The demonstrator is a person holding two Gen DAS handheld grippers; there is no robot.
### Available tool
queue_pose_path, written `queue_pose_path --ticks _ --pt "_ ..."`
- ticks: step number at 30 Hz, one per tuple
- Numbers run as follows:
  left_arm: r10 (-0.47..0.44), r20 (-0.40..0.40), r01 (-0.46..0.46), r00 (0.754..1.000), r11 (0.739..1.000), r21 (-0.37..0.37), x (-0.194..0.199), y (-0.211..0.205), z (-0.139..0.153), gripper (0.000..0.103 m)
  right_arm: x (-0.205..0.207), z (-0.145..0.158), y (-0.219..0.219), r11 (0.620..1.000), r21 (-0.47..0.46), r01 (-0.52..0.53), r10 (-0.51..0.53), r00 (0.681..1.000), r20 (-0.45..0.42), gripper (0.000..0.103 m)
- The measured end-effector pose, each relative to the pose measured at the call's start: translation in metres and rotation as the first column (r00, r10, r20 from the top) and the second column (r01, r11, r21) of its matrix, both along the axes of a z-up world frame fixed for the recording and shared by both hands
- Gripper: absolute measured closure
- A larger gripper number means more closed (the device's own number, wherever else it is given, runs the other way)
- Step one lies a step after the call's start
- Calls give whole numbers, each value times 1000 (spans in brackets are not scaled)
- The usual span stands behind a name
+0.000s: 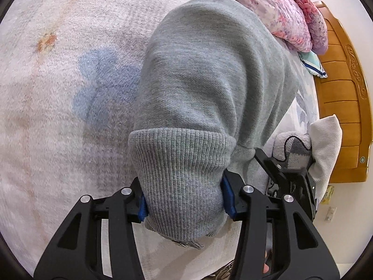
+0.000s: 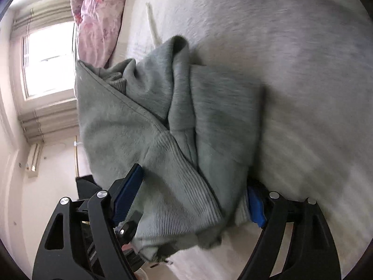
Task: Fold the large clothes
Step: 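Lift the folded grey hoodie with both grippers and carry it toward the clothes stack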
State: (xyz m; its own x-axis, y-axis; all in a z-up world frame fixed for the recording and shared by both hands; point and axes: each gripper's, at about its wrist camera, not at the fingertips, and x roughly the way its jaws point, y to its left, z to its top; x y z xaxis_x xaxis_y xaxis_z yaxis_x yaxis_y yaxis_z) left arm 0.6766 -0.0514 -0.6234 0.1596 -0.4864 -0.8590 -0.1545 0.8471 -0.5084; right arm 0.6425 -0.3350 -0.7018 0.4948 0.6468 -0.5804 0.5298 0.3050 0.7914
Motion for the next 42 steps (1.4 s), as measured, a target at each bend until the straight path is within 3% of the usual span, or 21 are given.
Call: queue_pose_path --ticks 3,5,12,17,20,26,29,33,35,36,39,42 --pt "-16 22 15 1000 999 31 -1 -6 6 55 13 17 11 998 -51 -48 49 999 17 74" --pt "-25 46 23 999 999 48 -2 -9 14 55 18 46 19 973 -191 -129 138 990 31 80" --pt "-59 215 52 975 998 39 -10 -11 94 57 15 161 34 859 -476 -189 301 938 171 86" --pt "-66 328 65 942 998 15 -32 -10 160 59 -14 241 27 840 -528 -124 322 898 301 89" --pt "-58 402 64 914 998 -2 -48 -21 199 59 -21 282 11 832 -547 -96 343 864 370 90" --pt "-23 588 32 809 999 -5 -80 -81 256 59 -37 335 -52 827 -561 -37 373 782 498 90" --pt "4 662 12 750 1000 -20 -90 -142 267 59 -38 347 -100 821 -570 -6 383 747 543 90" --pt "51 713 -7 699 998 -64 -94 -212 269 59 -30 354 -178 821 -569 31 380 716 586 90" --pt "42 747 -6 664 999 -51 -99 -251 267 59 -26 351 -208 820 -571 35 378 715 588 90" --pt "30 758 -4 652 999 -37 -101 -264 264 59 -23 344 -227 812 -583 20 381 738 557 90" --pt "-45 749 25 661 999 39 -105 -305 239 59 -26 319 -255 789 -614 -19 391 787 478 90" --pt "-126 702 44 700 990 134 -114 -331 199 59 -33 265 -276 797 -598 -85 368 853 369 90"
